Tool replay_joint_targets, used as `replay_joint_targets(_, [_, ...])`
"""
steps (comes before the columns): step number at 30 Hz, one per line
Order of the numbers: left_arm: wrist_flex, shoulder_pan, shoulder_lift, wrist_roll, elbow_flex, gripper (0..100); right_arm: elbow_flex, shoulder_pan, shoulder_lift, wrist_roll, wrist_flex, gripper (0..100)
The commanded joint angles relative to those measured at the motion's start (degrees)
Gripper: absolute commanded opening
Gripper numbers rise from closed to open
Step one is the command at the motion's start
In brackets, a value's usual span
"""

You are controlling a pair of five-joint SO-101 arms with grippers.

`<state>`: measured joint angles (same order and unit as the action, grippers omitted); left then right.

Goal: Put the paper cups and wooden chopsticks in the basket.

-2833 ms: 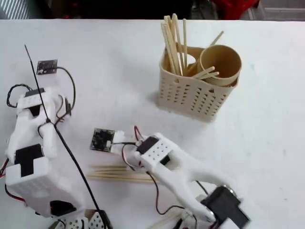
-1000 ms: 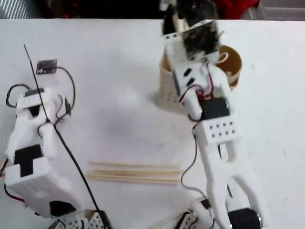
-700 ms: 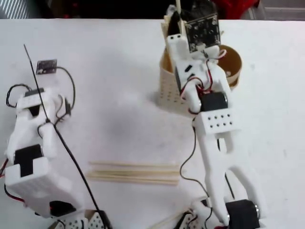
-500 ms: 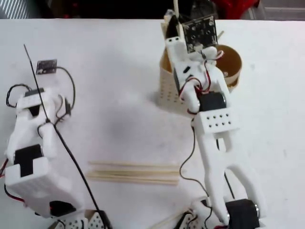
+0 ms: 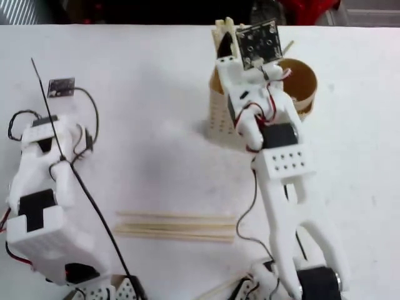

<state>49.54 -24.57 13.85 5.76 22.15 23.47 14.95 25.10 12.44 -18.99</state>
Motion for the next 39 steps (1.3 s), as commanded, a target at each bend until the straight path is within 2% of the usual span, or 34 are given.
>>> replay_joint_targets(1, [-0.88,0.66,-1.1,-0.35,-0.26,11,-0.53,-1.1,9.45,-0.18,-15.25,1.6])
replay_joint_targets(6, [-0.79,0.66,-1.1,-0.35,-0.53,12,3.52,-3.21,17.98,0.09,-38.02,1.7])
replay_joint_targets(9, [0.09,0.75,-1.71,0.62,-0.62,12,10.81,-4.53,22.02,0.7,-45.23,1.7])
replay_joint_targets(11, [3.16,1.54,-1.8,4.92,-2.02,12,17.23,-5.76,24.75,4.92,-47.25,1.7])
replay_joint_targets(14, [13.45,2.77,-1.8,11.43,-7.82,11,28.66,-8.48,28.88,12.75,-47.34,1.7])
replay_joint_targets(19, [33.93,7.16,-1.8,19.6,-22.15,11,44.66,-16.48,36.62,21.45,-45.85,1.7])
replay_joint_targets(22, [45.01,12.7,-2.51,22.86,-28.92,11,51.34,-20.18,41.54,24.09,-42.95,1.7])
replay_joint_targets(25, [50.64,17.71,-8.13,23.38,-30.07,11,55.91,-21.23,44.88,23.65,-42.07,1.7])
replay_joint_targets(30, [49.14,24.22,-25.71,23.91,-16.62,11,60.31,-25.1,47.25,24.0,-41.54,1.7])
replay_joint_targets(33, [43.52,28.18,-34.86,29.89,-2.64,11,63.21,-28.7,47.34,24.53,-38.9,1.7])
replay_joint_targets(36, [37.36,31.25,-38.64,35.87,10.64,12,63.74,-28.97,47.6,26.02,-38.81,1.7])
replay_joint_targets(39, [29.89,32.66,-36.79,37.71,18.73,12,63.65,-28.97,47.43,26.02,-38.81,1.7])
